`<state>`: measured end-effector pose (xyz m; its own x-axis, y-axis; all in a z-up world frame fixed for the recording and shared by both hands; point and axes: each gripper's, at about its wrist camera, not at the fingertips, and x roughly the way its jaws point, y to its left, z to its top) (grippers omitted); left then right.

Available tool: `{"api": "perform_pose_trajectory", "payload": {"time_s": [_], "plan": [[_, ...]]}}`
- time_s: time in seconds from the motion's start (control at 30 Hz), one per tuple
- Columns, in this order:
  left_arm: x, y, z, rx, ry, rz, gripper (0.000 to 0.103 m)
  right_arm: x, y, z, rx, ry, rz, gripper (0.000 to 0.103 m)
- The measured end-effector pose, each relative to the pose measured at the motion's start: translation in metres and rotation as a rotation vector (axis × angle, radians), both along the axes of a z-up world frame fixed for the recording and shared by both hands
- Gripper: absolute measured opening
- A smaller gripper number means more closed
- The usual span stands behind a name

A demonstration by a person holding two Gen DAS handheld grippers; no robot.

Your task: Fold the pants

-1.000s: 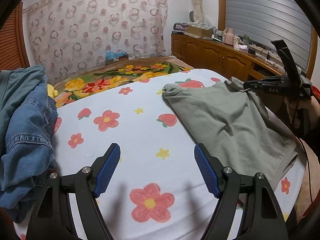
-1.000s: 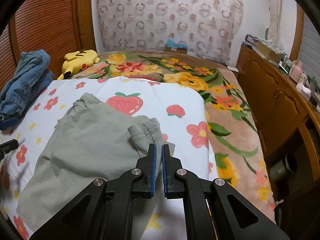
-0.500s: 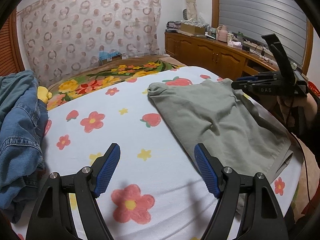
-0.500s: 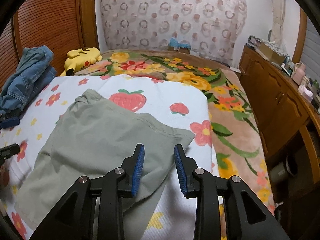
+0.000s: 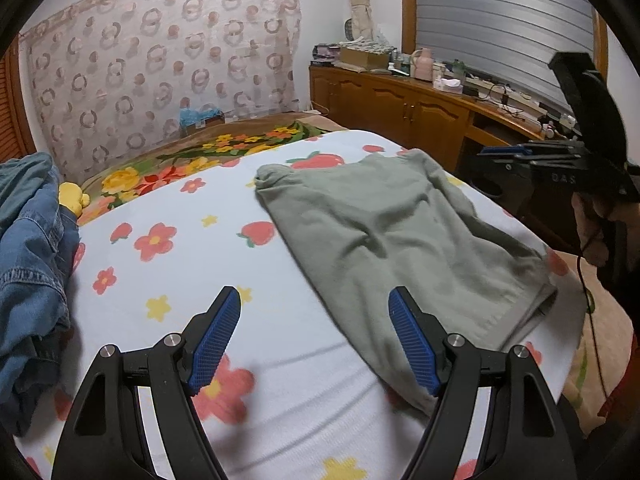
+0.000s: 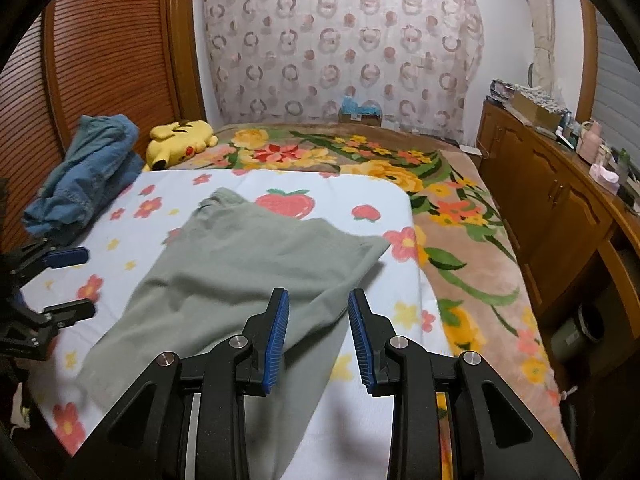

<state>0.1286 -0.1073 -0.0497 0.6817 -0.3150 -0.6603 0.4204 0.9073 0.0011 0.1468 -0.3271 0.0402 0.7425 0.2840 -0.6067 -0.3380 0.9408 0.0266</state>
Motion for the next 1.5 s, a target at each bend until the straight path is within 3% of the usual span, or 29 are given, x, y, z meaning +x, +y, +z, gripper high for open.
{"api": "perform_pose_trajectory", "payload": {"time_s": [0.53, 0.93, 1.27, 1.43, 1.5], "plan": [[-0.045, -0.010, -0.007, 0.007, 0.013, -0.033, 0.077, -0.069, -0.008, -0.024, 0.046, 0.030, -0.024, 0.039], [-0.056, -0.021, -0.021, 0.020, 0.052, -0.076, 0.077, -0.082, -0.005, -0.031, 0.062, 0.070, -0.042, 0.039], [-0.046, -0.038, -0.023, 0.075, 0.016, -0.064, 0.077, -0.081, -0.005, -0.036, 0.090, 0.098, -0.052, 0.039], [-0.047, -0.034, -0.023, 0.052, 0.014, -0.061, 0.066, -0.082, -0.002, -0.038, 0.088, 0.112, -0.037, 0.030], [-0.048, -0.034, -0.022, 0.046, 0.013, -0.067, 0.060, -0.082, -0.001, -0.037, 0.083, 0.109, -0.032, 0.021]]}}
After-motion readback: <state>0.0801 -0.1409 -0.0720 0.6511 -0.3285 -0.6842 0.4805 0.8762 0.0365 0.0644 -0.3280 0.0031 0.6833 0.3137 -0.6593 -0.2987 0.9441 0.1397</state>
